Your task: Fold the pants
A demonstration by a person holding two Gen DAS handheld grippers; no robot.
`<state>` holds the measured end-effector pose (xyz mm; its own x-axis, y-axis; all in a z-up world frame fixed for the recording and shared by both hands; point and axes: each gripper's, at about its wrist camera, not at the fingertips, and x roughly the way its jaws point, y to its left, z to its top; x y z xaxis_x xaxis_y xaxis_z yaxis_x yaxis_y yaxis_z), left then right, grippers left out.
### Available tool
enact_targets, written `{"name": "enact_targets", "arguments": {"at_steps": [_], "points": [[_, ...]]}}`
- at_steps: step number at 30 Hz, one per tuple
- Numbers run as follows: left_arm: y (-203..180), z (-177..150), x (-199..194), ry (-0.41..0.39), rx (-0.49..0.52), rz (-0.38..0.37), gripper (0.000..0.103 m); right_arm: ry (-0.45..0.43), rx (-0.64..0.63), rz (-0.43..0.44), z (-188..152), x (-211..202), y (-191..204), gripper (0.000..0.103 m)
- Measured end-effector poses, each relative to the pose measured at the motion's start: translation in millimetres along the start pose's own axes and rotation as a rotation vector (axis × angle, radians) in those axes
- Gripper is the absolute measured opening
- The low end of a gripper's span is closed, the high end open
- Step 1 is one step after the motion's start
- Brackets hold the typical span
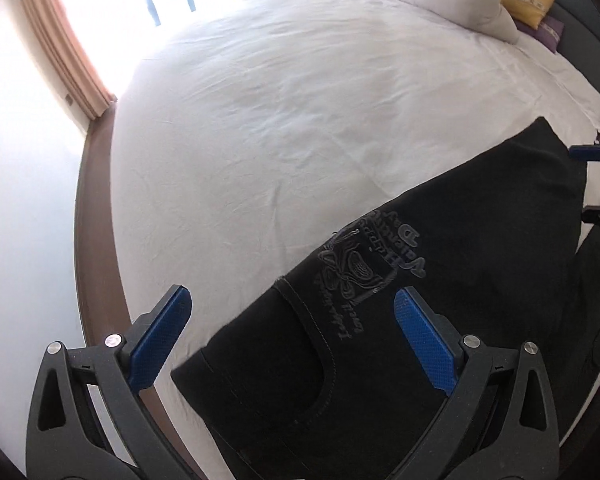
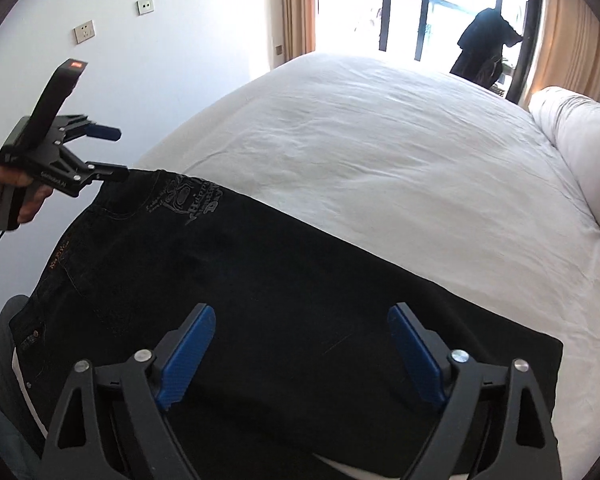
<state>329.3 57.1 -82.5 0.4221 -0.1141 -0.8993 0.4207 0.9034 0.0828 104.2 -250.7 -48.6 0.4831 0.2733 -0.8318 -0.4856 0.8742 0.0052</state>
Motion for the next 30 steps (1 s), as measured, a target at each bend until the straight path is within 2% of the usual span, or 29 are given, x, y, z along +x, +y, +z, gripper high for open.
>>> {"name": "enact_targets", "arguments": {"at_steps": [3, 7, 11, 13, 17, 19, 21, 23, 25, 30], "points": [[11.1, 9.8, 30.4, 0.063, 0.053, -0.062, 0.102, 0.023, -0.028, 0.043, 8.5, 20.7, -6.2, 0.080], [16.1, 7.1, 66.1, 0.171, 0.099, -0.132, 0.080, 0.046, -0.055, 0.094, 16.5, 42.2, -11.9, 0.076], [37.2, 9.7, 86.5, 0.213, 0.061, -0.209, 0.079, 0.060, -0.086, 0.133, 21.6, 57.7, -11.0, 0.076], [42.3, 11.2, 91.2, 0.228, 0.057, -0.233, 0.074, 0.074, -0.100, 0.140, 25.0, 64.8, -9.8, 0.076], [32.0, 11.2, 93.7, 0.246, 0.122, -0.206, 0.063, 0.097, -0.113, 0.148, 31.9, 78.3, -9.1, 0.073], [31.1, 9.9, 93.7, 0.250, 0.122, -0.207, 0.058, 0.108, -0.121, 0.151, 35.4, 83.4, -9.4, 0.069], [28.5, 8.4, 91.8, 0.246, 0.128, -0.208, 0.049, 0.120, -0.135, 0.158, 39.0, 87.3, -9.0, 0.064], [23.0, 5.3, 84.5, 0.241, 0.148, -0.211, 0.025, 0.133, -0.160, 0.163, 43.9, 90.8, -6.8, 0.064], [11.2, 0.8, 79.9, 0.238, 0.190, -0.183, 0.010, 0.148, -0.185, 0.165, 49.4, 94.2, -5.5, 0.063], [5.9, -12.4, 57.1, 0.150, 0.213, -0.119, 0.007, 0.190, -0.229, 0.164, 67.3, 108.4, -5.5, 0.061]]}}
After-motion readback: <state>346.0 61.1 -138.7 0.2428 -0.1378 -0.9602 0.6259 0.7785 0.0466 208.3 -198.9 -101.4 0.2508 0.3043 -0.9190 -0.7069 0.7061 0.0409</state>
